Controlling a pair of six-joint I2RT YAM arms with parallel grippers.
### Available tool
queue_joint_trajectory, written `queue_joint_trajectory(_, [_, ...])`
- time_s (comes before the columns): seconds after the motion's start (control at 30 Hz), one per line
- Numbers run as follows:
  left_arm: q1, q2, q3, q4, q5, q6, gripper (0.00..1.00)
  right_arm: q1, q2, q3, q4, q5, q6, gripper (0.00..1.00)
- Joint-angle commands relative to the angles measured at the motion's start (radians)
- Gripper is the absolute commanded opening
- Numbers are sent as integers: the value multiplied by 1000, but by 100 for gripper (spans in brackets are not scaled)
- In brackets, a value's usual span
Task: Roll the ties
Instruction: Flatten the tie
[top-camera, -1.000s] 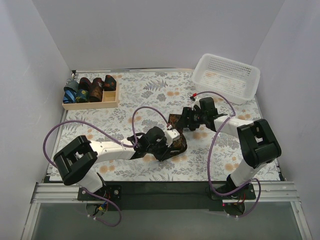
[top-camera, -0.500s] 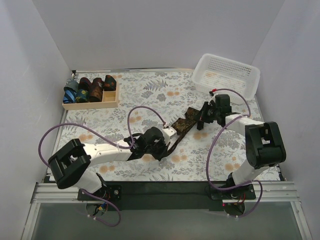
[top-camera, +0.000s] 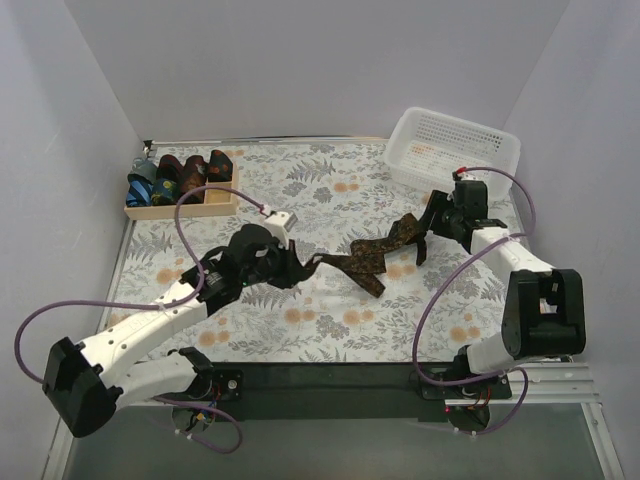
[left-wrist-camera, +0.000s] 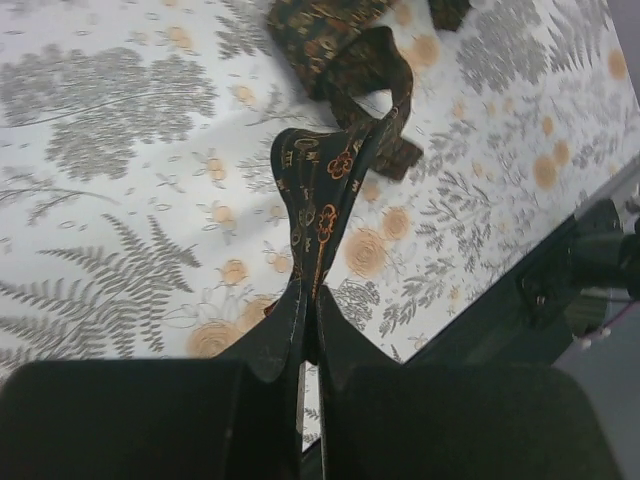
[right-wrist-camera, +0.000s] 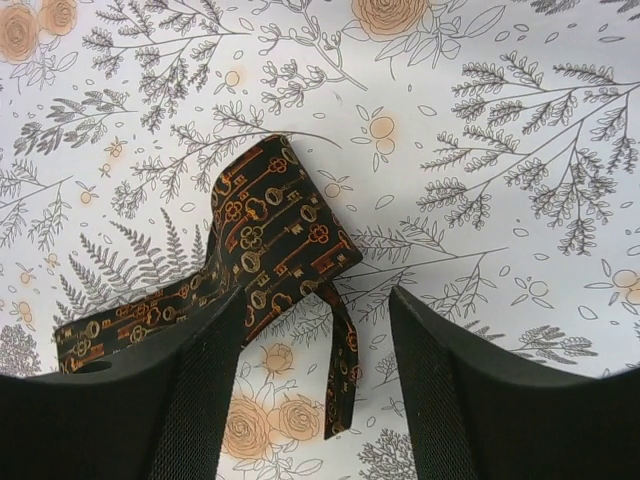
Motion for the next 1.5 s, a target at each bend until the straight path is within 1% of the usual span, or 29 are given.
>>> queue_joint_trajectory(0.0, [126, -54, 30, -138, 75, -71, 0, 1, -71, 39, -24, 28, -65, 58])
queue_joint_trajectory(0.03, [166, -63, 39, -167, 58, -66, 0, 3, -78, 34, -27, 14, -79, 58])
queue_joint_trajectory(0.07, [183, -63, 44, -182, 51, -63, 0, 7, -86, 29, -29, -42, -85, 59])
queue_joint_trajectory(0.13, [209, -60, 56, -208, 49, -51, 0, 28, -98, 14, -25, -72, -116, 63])
queue_joint_trajectory(0.2, [211, -60, 59, -213, 43, -48, 0, 48, -95, -4, -25, -69, -144, 68])
queue_joint_trajectory(0.23, [212, -64, 68, -224, 11, -45, 0, 67, -84, -20, -25, -75, -162, 71])
queue_joint_trajectory(0.27, [214, -66, 73, -224, -4, -42, 0, 68, -81, -20, -25, -78, -164, 71])
queue_joint_trajectory(0.33, [217, -70, 85, -245, -34, -36, 0, 70, -74, -30, -25, -73, -171, 72])
queue_joint_trajectory(0.4, [221, -77, 104, -257, -83, -28, 0, 72, -58, -34, -29, -41, -197, 73])
queue_joint_trajectory(0.47, [224, -78, 116, -274, -94, -23, 0, 72, -43, -31, -59, 5, -217, 75])
queue_joint_trajectory(0.5, [224, -81, 127, -280, -139, -20, 0, 72, -34, -32, -65, 26, -229, 76])
queue_joint_trajectory(0.53, [226, -81, 131, -279, -147, -19, 0, 72, -29, -32, -71, 45, -234, 76])
queue_joint_trajectory(0.63, [226, -80, 142, -276, -170, -6, 0, 72, -3, -37, -75, 34, -249, 75])
queue_joint_trajectory(0.7, [226, -75, 148, -279, -184, -2, 0, 73, 23, -31, -79, 31, -263, 73])
queue_joint_trajectory(0.9, [229, -74, 234, -316, -235, 27, 0, 72, 109, 17, -82, 27, -289, 71])
queue_joint_trajectory(0.93, [229, -74, 249, -323, -242, 32, 0, 72, 118, 26, -79, -4, -292, 71])
queue_joint_trajectory(1.17, [229, -80, 426, -394, -281, 55, 0, 72, 166, 58, 5, -67, -329, 71])
queue_joint_trajectory(1.37, [229, -89, 484, -429, -296, 69, 0, 72, 221, 103, 48, -162, -381, 70])
queue_joint_trajectory(1.47, [229, -92, 510, -452, -322, 73, 0, 73, 250, 123, 56, -219, -388, 66])
